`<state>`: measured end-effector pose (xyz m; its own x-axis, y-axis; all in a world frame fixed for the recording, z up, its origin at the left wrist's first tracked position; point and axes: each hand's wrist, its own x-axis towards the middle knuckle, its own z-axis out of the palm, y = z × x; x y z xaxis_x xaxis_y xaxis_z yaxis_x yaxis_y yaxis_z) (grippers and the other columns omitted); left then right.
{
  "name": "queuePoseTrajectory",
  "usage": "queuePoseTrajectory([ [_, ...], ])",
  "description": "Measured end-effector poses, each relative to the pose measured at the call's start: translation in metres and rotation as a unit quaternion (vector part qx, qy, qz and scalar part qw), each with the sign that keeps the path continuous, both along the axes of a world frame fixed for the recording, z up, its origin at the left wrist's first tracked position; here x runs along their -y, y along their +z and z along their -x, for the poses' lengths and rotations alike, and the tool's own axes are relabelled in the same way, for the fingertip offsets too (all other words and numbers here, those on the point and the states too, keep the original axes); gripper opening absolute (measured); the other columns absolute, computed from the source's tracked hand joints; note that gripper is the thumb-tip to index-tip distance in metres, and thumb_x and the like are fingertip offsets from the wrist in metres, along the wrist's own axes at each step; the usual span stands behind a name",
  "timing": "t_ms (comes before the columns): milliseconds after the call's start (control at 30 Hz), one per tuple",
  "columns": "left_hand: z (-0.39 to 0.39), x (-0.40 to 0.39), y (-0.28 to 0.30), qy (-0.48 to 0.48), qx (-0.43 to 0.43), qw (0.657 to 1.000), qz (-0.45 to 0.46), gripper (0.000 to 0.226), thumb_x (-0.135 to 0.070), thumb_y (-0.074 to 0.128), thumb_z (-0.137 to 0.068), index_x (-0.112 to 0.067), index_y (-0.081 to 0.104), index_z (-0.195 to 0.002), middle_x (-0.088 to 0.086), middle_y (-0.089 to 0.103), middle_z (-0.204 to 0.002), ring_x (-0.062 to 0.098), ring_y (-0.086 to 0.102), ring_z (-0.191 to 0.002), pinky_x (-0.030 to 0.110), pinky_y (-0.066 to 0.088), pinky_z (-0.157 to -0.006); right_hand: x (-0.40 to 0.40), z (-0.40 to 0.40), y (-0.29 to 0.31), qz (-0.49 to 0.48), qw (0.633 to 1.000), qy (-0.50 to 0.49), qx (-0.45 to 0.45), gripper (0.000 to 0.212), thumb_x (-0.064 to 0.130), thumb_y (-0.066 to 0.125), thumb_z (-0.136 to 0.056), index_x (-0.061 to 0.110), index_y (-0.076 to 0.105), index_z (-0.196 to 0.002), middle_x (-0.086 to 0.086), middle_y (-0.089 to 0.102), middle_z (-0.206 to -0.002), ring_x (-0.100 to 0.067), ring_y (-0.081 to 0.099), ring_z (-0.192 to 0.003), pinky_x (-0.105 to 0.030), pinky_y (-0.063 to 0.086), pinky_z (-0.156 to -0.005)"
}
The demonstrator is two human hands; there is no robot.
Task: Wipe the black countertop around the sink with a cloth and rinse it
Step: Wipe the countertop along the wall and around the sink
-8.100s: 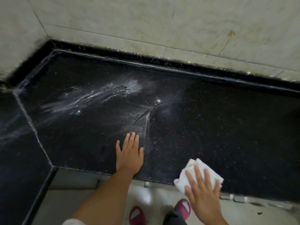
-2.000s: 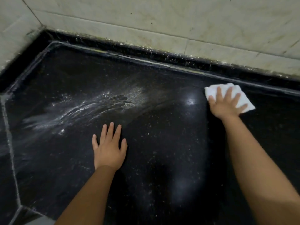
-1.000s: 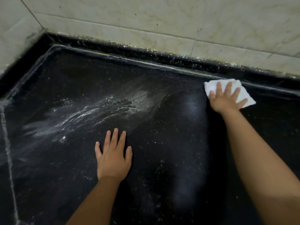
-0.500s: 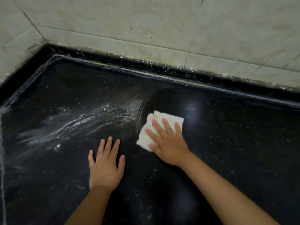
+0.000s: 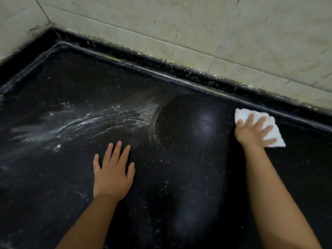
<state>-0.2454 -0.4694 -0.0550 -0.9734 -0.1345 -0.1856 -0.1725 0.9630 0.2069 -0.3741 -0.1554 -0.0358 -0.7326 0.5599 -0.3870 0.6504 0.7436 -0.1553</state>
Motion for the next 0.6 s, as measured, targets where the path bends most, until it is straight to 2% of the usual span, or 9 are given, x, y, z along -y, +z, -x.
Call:
queuePoseTrajectory([
  [133,0.0,0.001,-0.004,0.0,-0.024,0.999,-0.022,0.085,-0.054,-0.008,-0.071,-0.024,0.02,-0.145,-0.002,0.01,-0.154,0.003,-0.012,-0.131,0.043,-0.008,-0.112,0.052,0.044,-0.002,0.026,0.999,0.034,-0.003,0.055,0.043,0.013,-0.099,0.025,-0.005,-0.148,-0.004,-0.022,-0.154,-0.033,-0.021,-0.14,-0.057,-0.011,-0.109],
  [367,-0.002,0.004,-0.015,-0.005,-0.067,0.997,-0.025,0.07,-0.048,0.012,-0.083,-0.015,0.04,-0.138,0.007,0.032,-0.148,0.012,0.009,-0.133,0.051,0.006,-0.11,0.113,0.068,-0.004,0.044,0.975,0.218,0.01,0.054,0.043,0.014,-0.099,0.029,-0.007,-0.147,-0.001,-0.023,-0.154,-0.032,-0.022,-0.14,-0.058,-0.012,-0.108],
  [500,-0.002,0.004,-0.015,-0.004,-0.064,0.998,-0.018,0.071,-0.049,0.011,-0.081,-0.016,0.038,-0.138,0.007,0.03,-0.148,0.012,0.01,-0.135,0.051,0.006,-0.111,0.121,0.043,-0.007,0.02,0.916,0.402,-0.009,0.052,0.043,0.018,-0.099,0.033,0.0,-0.148,0.003,-0.017,-0.155,-0.028,-0.017,-0.142,-0.056,-0.009,-0.11],
  [600,-0.001,0.002,-0.01,-0.001,-0.04,0.999,-0.016,0.079,-0.053,0.001,-0.076,-0.02,0.029,-0.142,0.002,0.02,-0.152,0.008,0.0,-0.135,0.045,-0.003,-0.112,0.111,-0.01,-0.009,0.01,0.856,0.517,0.014,0.055,0.051,0.015,-0.096,0.037,-0.001,-0.147,0.005,-0.019,-0.155,-0.025,-0.019,-0.142,-0.053,-0.011,-0.11],
])
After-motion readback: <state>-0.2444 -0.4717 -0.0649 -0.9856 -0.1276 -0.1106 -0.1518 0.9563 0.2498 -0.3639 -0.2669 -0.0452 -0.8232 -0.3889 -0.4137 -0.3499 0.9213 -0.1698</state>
